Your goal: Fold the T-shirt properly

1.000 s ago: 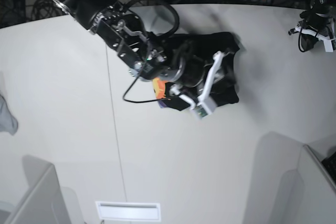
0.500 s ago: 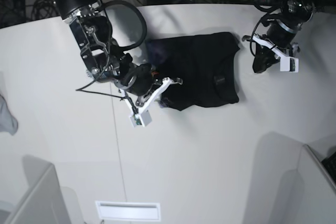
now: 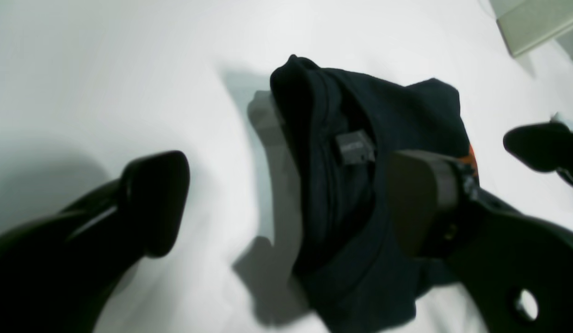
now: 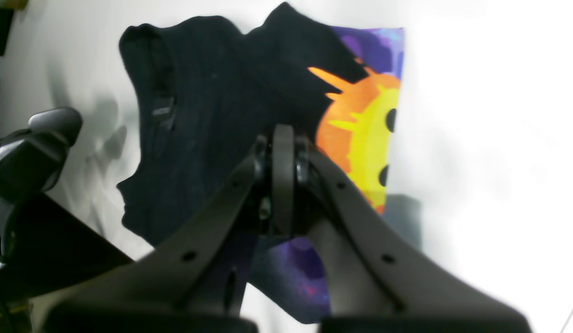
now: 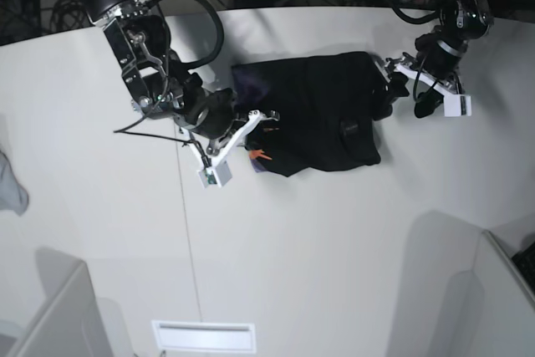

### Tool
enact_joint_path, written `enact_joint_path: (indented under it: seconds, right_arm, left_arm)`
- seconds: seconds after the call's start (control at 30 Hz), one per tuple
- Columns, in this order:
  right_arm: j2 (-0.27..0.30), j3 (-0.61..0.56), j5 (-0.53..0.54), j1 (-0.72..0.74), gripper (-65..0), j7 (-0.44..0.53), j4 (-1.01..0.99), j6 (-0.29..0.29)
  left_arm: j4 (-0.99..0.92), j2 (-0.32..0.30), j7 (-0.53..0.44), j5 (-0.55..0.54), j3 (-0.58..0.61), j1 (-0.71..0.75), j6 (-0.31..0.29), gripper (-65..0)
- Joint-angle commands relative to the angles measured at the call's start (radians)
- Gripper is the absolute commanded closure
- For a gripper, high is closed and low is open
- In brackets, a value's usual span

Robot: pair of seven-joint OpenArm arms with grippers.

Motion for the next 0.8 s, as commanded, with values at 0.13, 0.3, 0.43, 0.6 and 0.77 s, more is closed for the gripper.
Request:
enact_joint_path:
  seconds: [0.13, 0.3, 0.43, 0.6, 0.77]
  right_arm:
    - [0.000, 0.005, 0.014, -0.014, 0.0, 0.074, 0.021, 0.010]
    - [0.002, 0.003, 0.014, -0.028, 0.0, 0.076, 0.021, 0.010]
    - [0.012, 0.005, 0.014, -0.040, 0.0, 0.077, 0.037, 0.010]
    - [0.014, 0.039, 0.014, -0.071, 0.0, 0.077, 0.095, 0.010]
    - [0.006, 0.171, 0.014, -0.132, 0.0, 0.077, 0.116, 0.010]
  left_arm:
    - [-0.081, -0.011, -0.020, -0.019, 0.086, -0.057, -0.010, -65.0]
    - [-0.172, -0.010, -0.020, -0.013, 0.135, -0.098, -0.002, -65.0]
    - [-0.222, -0.013, -0.022, -0.012, 0.180, -0.125, -0.002, -55.1]
    - [-0.294, -0.014, -0.022, -0.010, 0.203, -0.143, -0.002, -40.6]
    - [-0.304, -0.043, -0.020, -0.010, 0.217, -0.145, 0.018, -13.7]
